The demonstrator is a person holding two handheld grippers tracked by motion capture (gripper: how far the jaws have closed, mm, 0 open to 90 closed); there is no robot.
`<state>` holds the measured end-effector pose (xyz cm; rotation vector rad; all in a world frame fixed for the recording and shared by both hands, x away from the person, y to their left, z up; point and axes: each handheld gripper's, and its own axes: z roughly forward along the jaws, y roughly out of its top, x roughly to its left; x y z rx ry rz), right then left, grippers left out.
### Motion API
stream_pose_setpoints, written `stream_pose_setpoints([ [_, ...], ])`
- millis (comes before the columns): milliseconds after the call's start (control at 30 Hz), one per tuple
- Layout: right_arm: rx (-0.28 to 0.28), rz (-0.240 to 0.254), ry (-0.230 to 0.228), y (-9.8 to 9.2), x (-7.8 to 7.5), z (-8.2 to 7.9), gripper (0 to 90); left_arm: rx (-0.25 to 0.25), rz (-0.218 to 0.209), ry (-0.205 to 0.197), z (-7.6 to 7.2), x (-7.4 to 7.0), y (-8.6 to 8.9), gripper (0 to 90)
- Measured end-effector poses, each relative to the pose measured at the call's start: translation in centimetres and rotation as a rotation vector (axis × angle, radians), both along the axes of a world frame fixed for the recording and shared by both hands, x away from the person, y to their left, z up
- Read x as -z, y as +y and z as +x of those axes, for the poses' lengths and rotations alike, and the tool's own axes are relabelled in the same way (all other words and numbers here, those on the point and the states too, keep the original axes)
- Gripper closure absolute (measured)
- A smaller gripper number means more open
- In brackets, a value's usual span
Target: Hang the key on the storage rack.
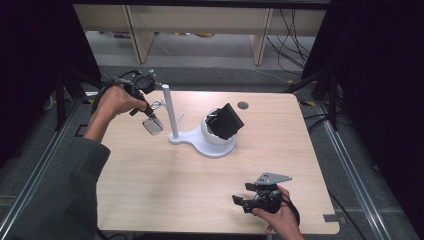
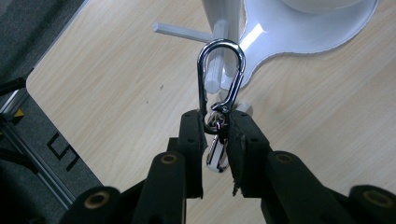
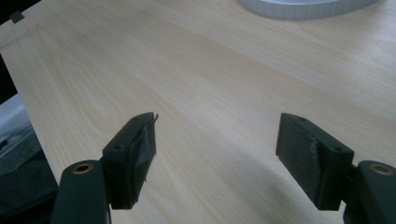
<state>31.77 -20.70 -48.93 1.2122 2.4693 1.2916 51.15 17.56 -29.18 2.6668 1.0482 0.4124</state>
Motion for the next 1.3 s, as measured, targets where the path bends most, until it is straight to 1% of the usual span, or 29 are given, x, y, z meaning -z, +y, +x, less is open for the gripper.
stream_pose_setpoints([
  [67, 0.000, -0.003, 0.000, 0.0, 0.0, 0.0, 29.7, 0.000, -0.001, 0.003, 0.2, 0.0, -0.2, 75.3],
  [100, 0.000, -0.003, 0.000, 0.0, 0.0, 0.0, 29.7, -0.009, -0.012, -0.001, 0.3, 0.1, -0.2, 75.3],
  [133, 0.000, 0.001, 0.001, 0.0, 0.0, 0.0, 29.7, -0.001, 0.000, 0.008, 0.4, 0.2, -0.3, 75.3],
  [200, 0.000, 0.000, 0.003, 0.0, 0.0, 0.0, 29.7, -0.006, 0.001, 0.009, 0.4, 0.4, -0.3, 75.2],
  [233, 0.013, -0.004, 0.013, 0.0, -0.1, -0.1, 29.7, -0.007, 0.005, 0.011, 0.4, 0.5, -0.4, 75.2],
  [267, 0.000, -0.003, 0.004, 0.0, 0.0, 0.0, 29.7, -0.007, 0.005, 0.011, 0.4, 0.5, -0.4, 75.2],
  [300, 0.000, -0.003, 0.004, 0.0, 0.0, 0.0, 29.7, -0.012, -0.009, -0.002, 0.5, 0.7, -0.4, 75.2],
  [333, -0.002, 0.000, 0.000, 0.0, 0.0, 0.0, 29.7, -0.012, -0.014, 0.002, 0.4, 0.8, -0.4, 75.2],
  [367, -0.009, 0.006, -0.017, 0.0, 0.1, 0.1, 29.7, -0.006, -0.001, 0.011, 0.5, 1.1, -0.4, 75.2],
  [400, -0.003, -0.010, -0.014, -0.1, 0.0, 0.1, 29.7, -0.004, -0.001, 0.010, 0.6, 1.1, -0.4, 75.1],
  [433, 0.008, 0.016, 0.018, 0.2, 0.1, -0.1, 29.7, -0.012, -0.013, 0.009, 0.7, 1.2, -0.4, 75.1],
  [533, 0.001, 0.000, 0.008, 0.1, 0.0, 0.0, 29.7, -0.011, -0.006, 0.006, 0.8, 1.3, -0.4, 75.0],
  [567, -0.002, 0.002, 0.007, 0.1, 0.0, 0.0, 29.7, -0.010, 0.002, -0.009, 0.8, 1.4, -0.4, 74.7],
  [667, -0.002, 0.020, 0.022, 0.2, 0.1, 0.0, 29.7, -0.022, -0.025, -0.046, 0.7, 1.2, -0.3, 70.4],
  [700, -0.005, 0.017, 0.006, 0.1, 0.1, 0.1, 29.7, -0.022, -0.023, -0.049, 0.6, 1.1, -0.2, 68.5],
  [800, -0.002, 0.001, 0.002, 0.0, 0.0, 0.0, 29.7, -0.021, -0.033, -0.052, 0.4, 1.0, 0.0, 63.8],
  [833, -0.003, 0.000, -0.002, 0.0, 0.0, 0.0, 29.7, -0.018, -0.039, -0.052, 0.3, 0.9, 0.0, 64.0],
  [933, 0.004, 0.006, 0.006, 0.0, 0.0, 0.0, 29.7, -0.012, -0.031, -0.045, -0.2, 0.8, 0.2, 62.4],
  [967, 0.000, 0.004, 0.000, 0.0, 0.0, 0.0, 29.7, -0.021, -0.046, -0.043, -0.5, 0.8, 0.4, 61.7],
  [1000, 0.000, 0.004, 0.000, 0.0, 0.0, 0.0, 29.7, -0.021, -0.046, -0.043, -0.5, 0.8, 0.4, 61.3],
  [1033, -0.006, -0.012, -0.022, -0.1, 0.1, 0.2, 29.7, -0.015, -0.061, -0.046, -0.7, 0.9, 0.7, 60.0],
  [1067, -0.006, -0.012, -0.022, -0.1, 0.1, 0.2, 29.7, -0.015, -0.061, -0.046, -0.7, 0.9, 0.7, 59.2],
  [1100, 0.005, 0.003, 0.001, 0.0, 0.0, 0.1, 29.7, -0.024, -0.071, -0.041, -1.0, 1.2, 0.8, 57.5],
  [1133, 0.005, 0.002, 0.001, 0.0, 0.0, 0.1, 29.7, -0.004, -0.063, -0.022, -1.3, 1.5, 0.9, 56.2],
  [1167, 0.005, 0.002, 0.001, 0.0, 0.0, 0.1, 29.7, -0.004, -0.063, -0.022, -1.3, 1.5, 0.9, 54.7],
  [1200, -0.003, -0.015, -0.024, -0.2, 0.0, 0.2, 29.7, -0.001, -0.078, -0.019, -1.9, 1.8, 1.1, 52.4],
  [1233, 0.007, 0.003, -0.001, -0.1, 0.0, 0.1, 29.7, -0.009, -0.086, -0.027, -2.3, 2.1, 1.1, 49.5],
  [1267, 0.007, 0.003, -0.001, -0.1, 0.0, 0.1, 29.7, -0.009, -0.086, -0.027, -2.3, 2.1, 1.1, 45.9],
  [1300, 0.012, 0.001, 0.002, -0.1, 0.0, 0.1, 29.7, 0.000, -0.096, -0.038, -3.3, 2.5, 1.1, 41.4],
])
